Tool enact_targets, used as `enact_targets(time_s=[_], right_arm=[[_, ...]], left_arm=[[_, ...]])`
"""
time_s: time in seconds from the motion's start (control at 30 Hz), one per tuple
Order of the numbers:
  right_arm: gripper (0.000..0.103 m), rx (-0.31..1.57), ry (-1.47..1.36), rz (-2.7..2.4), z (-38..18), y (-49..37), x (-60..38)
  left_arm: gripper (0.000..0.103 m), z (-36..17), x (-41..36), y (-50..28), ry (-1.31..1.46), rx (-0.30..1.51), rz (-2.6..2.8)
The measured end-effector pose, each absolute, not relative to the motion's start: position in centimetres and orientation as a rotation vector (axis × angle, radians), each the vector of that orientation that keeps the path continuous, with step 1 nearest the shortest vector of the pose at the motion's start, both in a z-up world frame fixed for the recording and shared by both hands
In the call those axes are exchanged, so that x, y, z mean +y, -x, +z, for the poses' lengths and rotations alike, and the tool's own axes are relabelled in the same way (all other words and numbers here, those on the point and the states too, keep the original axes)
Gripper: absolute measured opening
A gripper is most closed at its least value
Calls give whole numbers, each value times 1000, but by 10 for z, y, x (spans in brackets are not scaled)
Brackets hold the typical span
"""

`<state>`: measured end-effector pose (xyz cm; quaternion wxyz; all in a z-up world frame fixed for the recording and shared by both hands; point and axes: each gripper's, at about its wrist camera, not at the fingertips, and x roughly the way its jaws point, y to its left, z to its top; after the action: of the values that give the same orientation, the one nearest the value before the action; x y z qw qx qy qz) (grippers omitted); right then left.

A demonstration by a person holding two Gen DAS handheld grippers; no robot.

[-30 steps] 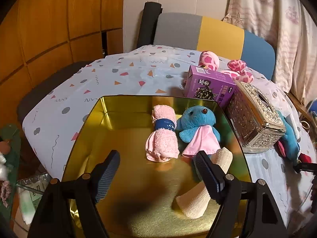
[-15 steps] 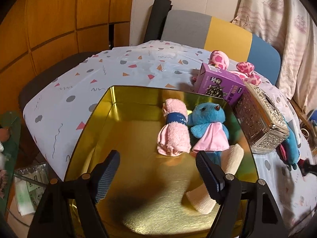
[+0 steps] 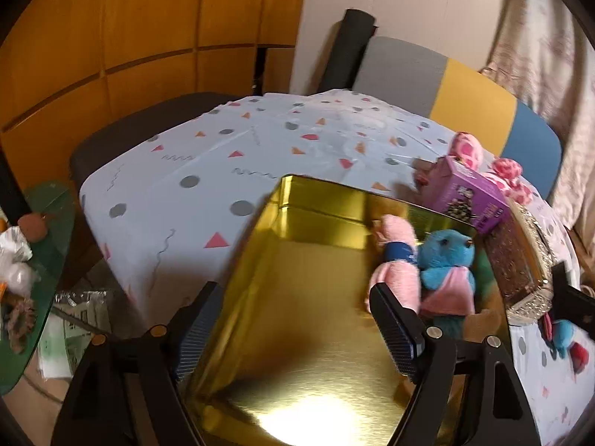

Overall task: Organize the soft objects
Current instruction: 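Lower the tape roll into the gold tray and open the right tool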

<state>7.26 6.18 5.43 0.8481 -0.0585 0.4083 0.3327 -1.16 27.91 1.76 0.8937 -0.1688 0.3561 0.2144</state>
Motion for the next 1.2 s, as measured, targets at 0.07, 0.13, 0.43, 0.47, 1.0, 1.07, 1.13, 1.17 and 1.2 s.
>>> enact_targets(time_s=[0.07, 0.13, 0.43, 0.47, 1.0, 1.07, 1.13, 1.17, 1.2], right_arm=[[50, 877, 167, 753, 42, -69, 93], [50, 906, 209, 778, 28, -63, 121], [51, 1031, 289, 762, -31, -77, 143], [51, 1040, 307, 747, -36, -77, 144], [71, 936, 163, 735, 11, -67, 87], [71, 915, 146, 708, 20, -67, 68], [71, 902, 123, 671, 26, -68, 48], [71, 899, 108, 646, 28, -70, 33], [71, 898, 92, 618, 29, -72, 18]], left_arm=[[82, 14, 286, 14, 361, 747, 449], [82, 11, 291, 18, 371, 755, 459], [94, 2, 299, 22, 404, 770, 460], [94, 2, 299, 23, 407, 769, 461], [95, 8, 282, 19, 360, 776, 408], [101, 9, 277, 16, 357, 781, 386], [103, 11, 270, 14, 348, 776, 367], [103, 13, 265, 13, 338, 771, 351], [103, 14, 261, 12, 330, 768, 341]])
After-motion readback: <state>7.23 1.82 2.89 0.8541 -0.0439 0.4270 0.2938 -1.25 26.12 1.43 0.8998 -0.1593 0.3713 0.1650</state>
